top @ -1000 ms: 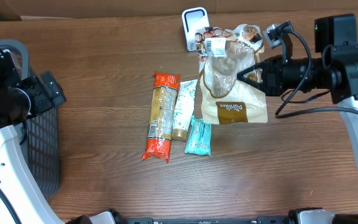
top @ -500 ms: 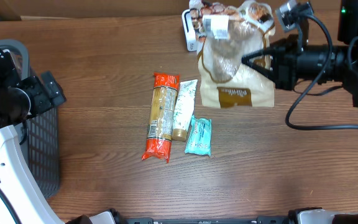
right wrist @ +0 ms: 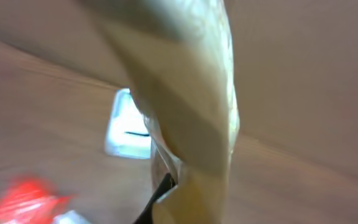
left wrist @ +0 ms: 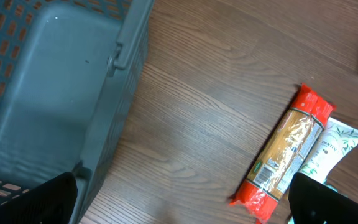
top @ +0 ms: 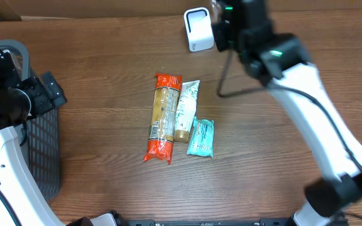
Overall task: Scan the item barcode
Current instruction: 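Hold the bread bag barcode up to the white scanner with the right gripper, then carry the bread bag to the right edge and release it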
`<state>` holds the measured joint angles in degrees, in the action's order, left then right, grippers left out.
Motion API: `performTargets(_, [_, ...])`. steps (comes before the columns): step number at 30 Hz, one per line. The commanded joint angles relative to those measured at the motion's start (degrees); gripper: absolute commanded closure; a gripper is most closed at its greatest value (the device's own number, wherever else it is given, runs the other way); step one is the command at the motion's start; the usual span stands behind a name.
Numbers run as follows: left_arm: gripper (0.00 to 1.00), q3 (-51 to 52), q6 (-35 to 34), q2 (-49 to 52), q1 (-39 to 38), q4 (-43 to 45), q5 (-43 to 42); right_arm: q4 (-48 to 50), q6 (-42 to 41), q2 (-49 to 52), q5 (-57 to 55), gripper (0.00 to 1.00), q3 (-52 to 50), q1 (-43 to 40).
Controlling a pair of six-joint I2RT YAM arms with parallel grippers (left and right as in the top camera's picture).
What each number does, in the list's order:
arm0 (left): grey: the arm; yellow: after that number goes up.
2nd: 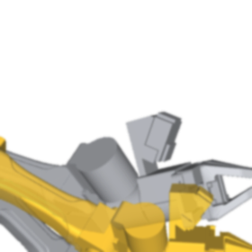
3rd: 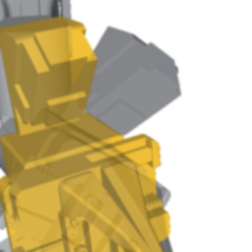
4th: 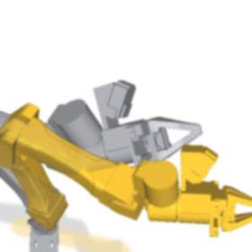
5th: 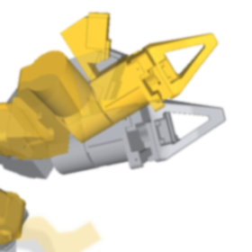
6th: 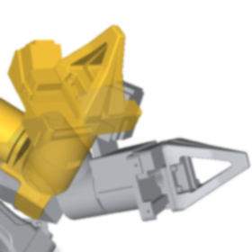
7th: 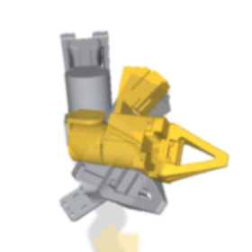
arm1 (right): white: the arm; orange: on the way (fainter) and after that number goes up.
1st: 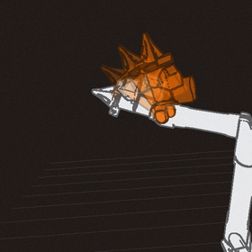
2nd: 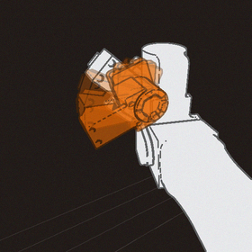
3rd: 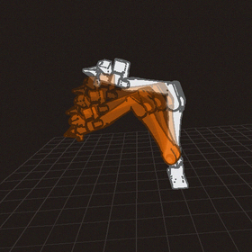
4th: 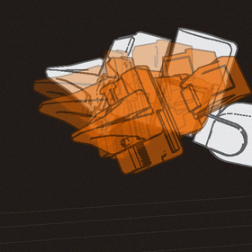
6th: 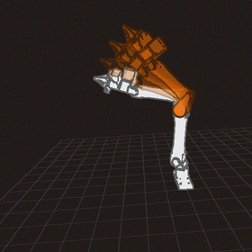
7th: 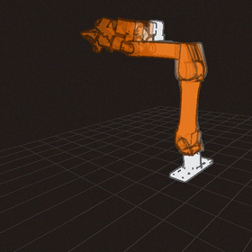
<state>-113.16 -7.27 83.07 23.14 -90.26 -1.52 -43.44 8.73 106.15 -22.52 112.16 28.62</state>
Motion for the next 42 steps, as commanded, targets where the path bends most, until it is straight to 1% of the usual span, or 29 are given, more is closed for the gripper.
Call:
performTargets(1, [0.0,0.2,0.9,0.1,0.1,0.1,-0.4,5.0,13.6,5.4,-14.0,0.96,1.0,-0.1])
performTargets(5, [0.01,0.2,0.9,0.1,0.1,0.1,-0.4,11.7,22.5,11.7,-16.5,0.96,1.0,-0.1])
performTargets(9, [0.0,0.2,0.9,0.1,0.1,0.1,-0.5,13.9,29.2,17.1,-16.4,0.96,1.0,0.4])
performTargets(10, [0.01,0.2,0.9,0.1,0.1,0.1,-0.5,14.3,32.1,20.3,-18.0,0.96,1.0,1.0])
performTargets(13, [0.0,0.2,0.9,0.1,0.1,0.1,-0.5,16.4,32.3,22.5,-21.7,0.96,1.0,1.3])
performTargets(22, [0.0,0.2,0.9,0.1,0.1,0.1,-0.4,21.2,33.6,26.7,-23.4,0.96,0.4,2.8])
performTargets(27, [0.01,0.2,0.9,0.1,0.1,0.1,-0.4,25.5,33.6,27.5,-26.7,0.96,-0.8,3.3])
performTargets(36, [0.0,0.2,0.9,0.1,0.1,0.1,-0.4,26.0,33.6,27.9,-26.9,0.96,-0.8,3.3])
performTargets(42, [0.0,0.2,0.9,0.1,0.1,0.1,-0.4,25.9,33.6,30.2,-27.0,0.96,-0.8,3.5])
